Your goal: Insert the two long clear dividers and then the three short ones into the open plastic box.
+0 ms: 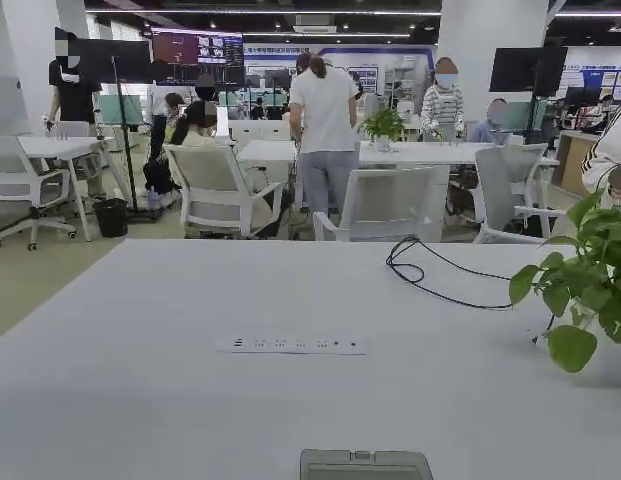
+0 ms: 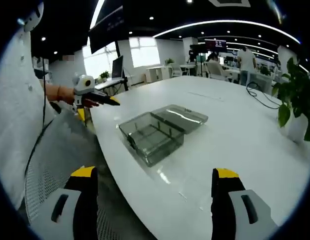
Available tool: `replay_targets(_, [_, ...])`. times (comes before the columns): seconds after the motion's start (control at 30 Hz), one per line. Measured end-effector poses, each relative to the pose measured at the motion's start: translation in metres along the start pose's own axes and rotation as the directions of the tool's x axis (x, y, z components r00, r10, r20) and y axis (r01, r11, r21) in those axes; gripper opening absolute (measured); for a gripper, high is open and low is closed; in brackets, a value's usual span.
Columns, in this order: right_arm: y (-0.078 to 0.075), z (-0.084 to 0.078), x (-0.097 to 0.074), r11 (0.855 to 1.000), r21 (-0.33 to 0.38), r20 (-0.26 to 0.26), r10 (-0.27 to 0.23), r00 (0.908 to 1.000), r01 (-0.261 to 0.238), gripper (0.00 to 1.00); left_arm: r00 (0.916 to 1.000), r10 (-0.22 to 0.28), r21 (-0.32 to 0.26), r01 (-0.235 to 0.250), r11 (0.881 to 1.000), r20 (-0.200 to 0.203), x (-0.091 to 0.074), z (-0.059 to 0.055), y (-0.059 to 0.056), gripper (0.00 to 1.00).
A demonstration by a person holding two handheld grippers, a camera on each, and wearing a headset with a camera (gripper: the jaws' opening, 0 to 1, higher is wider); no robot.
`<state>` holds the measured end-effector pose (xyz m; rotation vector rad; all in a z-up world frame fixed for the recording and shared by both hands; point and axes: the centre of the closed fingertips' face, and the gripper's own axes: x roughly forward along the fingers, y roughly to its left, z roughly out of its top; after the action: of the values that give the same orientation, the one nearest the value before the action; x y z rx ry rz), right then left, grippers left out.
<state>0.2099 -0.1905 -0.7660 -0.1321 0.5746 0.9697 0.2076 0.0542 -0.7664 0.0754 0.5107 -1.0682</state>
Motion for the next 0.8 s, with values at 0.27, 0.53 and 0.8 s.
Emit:
replay_targets(0.27, [0.0,0.0002,0.0006,1.0,0.0,-0.002,0.0,1.0,0.0,0.95,1.0,-0.002,0.0,0.002,1.0,-0.004,-0.0001,-0.0007,0.0001,1.0])
replay_targets(0.53, [0.0,-0.0001,0.0001,1.0,0.001,-0.002,-0.001,1.0,0.001,0.95,1.0,-0.006,0.006,0.006,1.0,-0.005,0.0002,-0.0001,-0.0003,1.0])
replay_targets(0.8, [-0.0009,-0.0014,-0.0008,1.0,0.004,-0.004,-0.005,1.0,0.005,0.95,0.9999,-0.008,0.004,0.008,1.0,-0.006,0.0013,0.0003,-0.0005,1.0])
